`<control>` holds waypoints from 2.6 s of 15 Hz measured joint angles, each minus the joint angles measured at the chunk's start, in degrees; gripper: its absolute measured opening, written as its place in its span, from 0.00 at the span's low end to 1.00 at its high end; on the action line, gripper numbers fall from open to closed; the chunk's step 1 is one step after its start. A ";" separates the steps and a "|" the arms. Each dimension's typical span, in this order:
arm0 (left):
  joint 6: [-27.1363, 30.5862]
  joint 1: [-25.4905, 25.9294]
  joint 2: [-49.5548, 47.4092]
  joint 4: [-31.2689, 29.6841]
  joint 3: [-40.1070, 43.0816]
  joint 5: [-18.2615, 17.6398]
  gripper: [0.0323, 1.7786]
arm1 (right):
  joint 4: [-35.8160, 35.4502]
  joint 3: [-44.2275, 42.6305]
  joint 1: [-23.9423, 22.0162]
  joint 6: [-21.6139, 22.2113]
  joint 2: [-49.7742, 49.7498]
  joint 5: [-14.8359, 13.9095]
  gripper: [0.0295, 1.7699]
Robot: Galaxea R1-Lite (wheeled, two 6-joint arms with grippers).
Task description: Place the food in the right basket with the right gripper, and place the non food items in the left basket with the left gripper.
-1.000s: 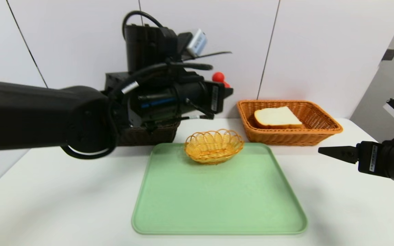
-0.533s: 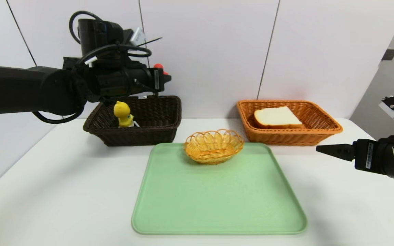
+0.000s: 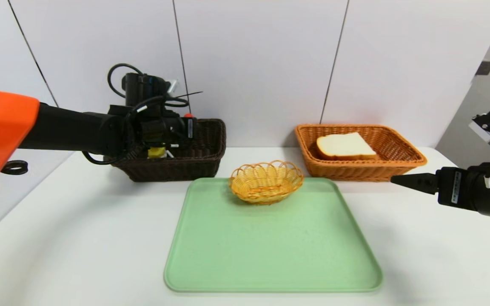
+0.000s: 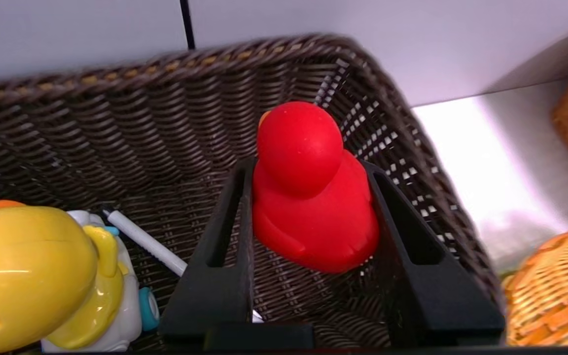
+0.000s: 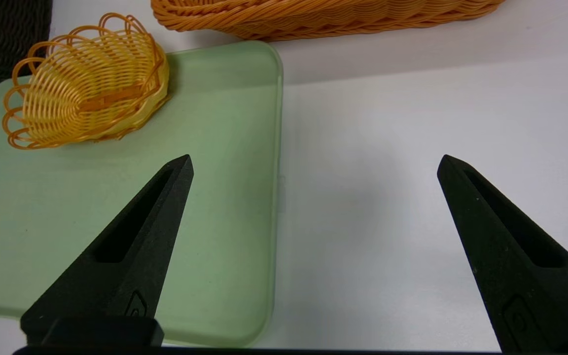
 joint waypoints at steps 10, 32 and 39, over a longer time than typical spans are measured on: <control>-2.23 1.62 5.51 0.06 -2.69 1.41 0.60 | 0.00 -0.09 -0.02 -0.07 -0.12 0.06 0.97; 9.87 15.38 -59.40 20.60 26.55 12.40 0.94 | 9.76 -9.87 -10.05 -30.03 -8.58 11.29 0.97; 9.94 18.21 -88.39 21.38 48.91 12.23 0.94 | 9.65 10.93 -14.09 -29.22 -38.13 9.08 0.97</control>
